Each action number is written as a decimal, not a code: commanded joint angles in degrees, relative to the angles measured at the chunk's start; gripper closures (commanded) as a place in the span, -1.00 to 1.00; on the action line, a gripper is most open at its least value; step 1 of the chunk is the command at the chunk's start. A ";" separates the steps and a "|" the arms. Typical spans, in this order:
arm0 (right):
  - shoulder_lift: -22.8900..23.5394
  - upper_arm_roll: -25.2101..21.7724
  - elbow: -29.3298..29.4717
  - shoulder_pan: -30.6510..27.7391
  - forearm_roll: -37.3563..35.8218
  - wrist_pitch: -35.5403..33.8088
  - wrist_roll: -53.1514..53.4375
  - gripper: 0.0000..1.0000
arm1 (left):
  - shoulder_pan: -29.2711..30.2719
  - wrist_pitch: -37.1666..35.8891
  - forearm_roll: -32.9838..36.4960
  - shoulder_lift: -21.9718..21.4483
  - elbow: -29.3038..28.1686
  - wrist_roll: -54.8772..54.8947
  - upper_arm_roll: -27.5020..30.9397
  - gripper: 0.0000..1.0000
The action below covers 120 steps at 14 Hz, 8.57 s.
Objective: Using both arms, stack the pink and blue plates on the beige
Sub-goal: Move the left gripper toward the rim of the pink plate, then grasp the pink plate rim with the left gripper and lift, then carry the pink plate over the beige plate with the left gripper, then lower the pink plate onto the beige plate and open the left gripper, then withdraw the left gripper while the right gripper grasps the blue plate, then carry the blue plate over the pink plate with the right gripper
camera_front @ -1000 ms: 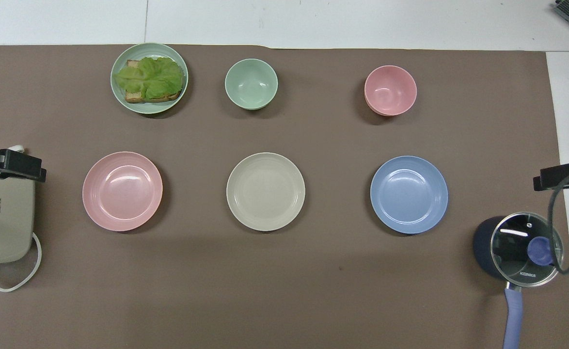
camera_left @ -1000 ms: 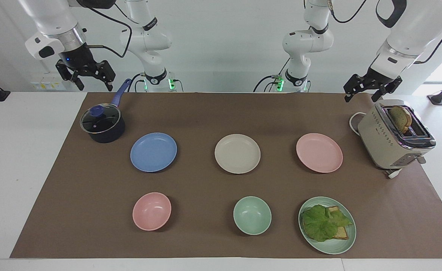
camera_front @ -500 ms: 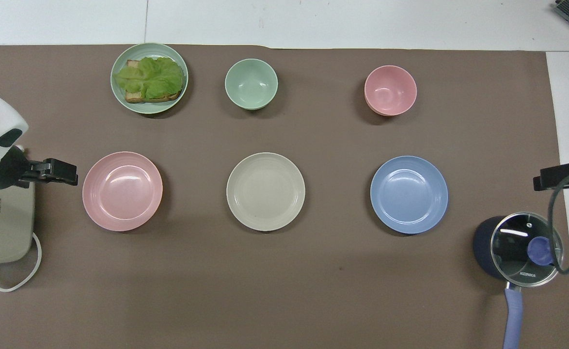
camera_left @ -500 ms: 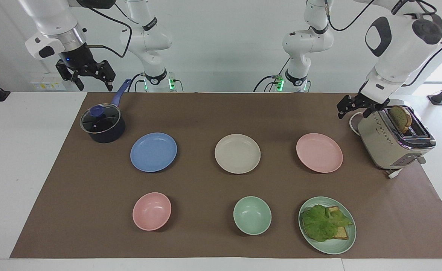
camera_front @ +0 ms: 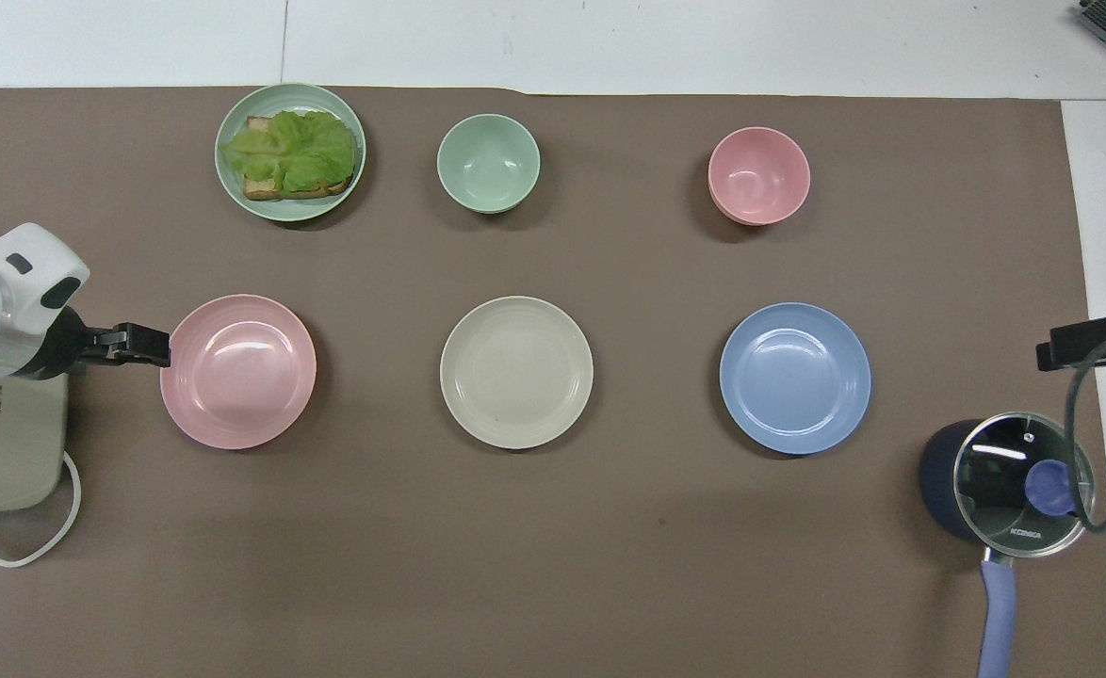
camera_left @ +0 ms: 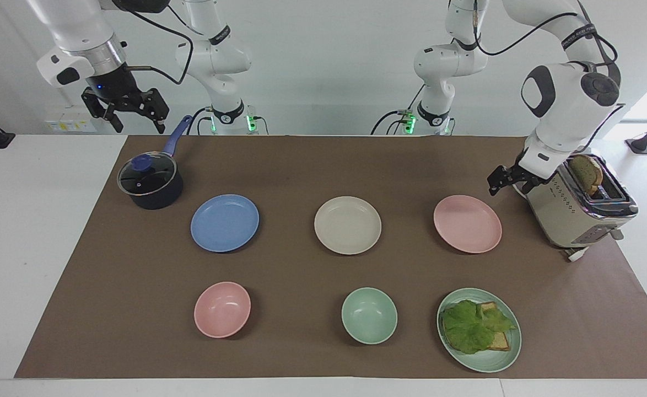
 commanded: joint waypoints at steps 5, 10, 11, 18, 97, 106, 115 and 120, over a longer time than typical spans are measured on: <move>0.03 -0.27 0.60 0.30 0.07 -0.90 0.40 -1.00 | 1.42 8.95 -0.46 3.90 -5.18 0.49 -0.34 -1.00; 0.03 -0.27 0.69 0.30 0.07 -0.90 0.40 -1.00 | 0.36 8.17 -0.37 3.90 -5.37 -5.23 -0.34 0.39; 0.03 -0.27 0.69 0.30 0.07 -0.90 0.40 -1.00 | 0.36 8.17 -0.37 3.90 -5.20 -5.14 -0.34 0.92; 0.03 -0.27 0.69 0.30 0.07 -0.81 0.40 -1.00 | 0.36 6.16 -0.29 4.51 -3.27 -4.44 -0.34 1.00; 17.53 0.17 -25.08 -0.84 13.17 38.32 -11.38 1.00 | -6.50 -31.38 1.12 -5.16 27.24 0.13 -1.22 -1.00; 15.32 3.32 -8.11 2.41 13.16 23.53 -10.95 1.00 | -5.18 -30.94 1.21 -5.07 27.41 0.40 -0.52 -1.00; 22.44 4.39 -4.93 19.27 10.87 33.82 11.81 1.00 | -5.09 -31.03 1.21 -5.07 27.41 0.31 -0.43 -1.00; 26.21 4.56 -5.11 24.99 11.58 38.21 18.41 1.00 | -6.49 -31.03 1.21 -5.07 27.50 0.40 -0.43 -1.00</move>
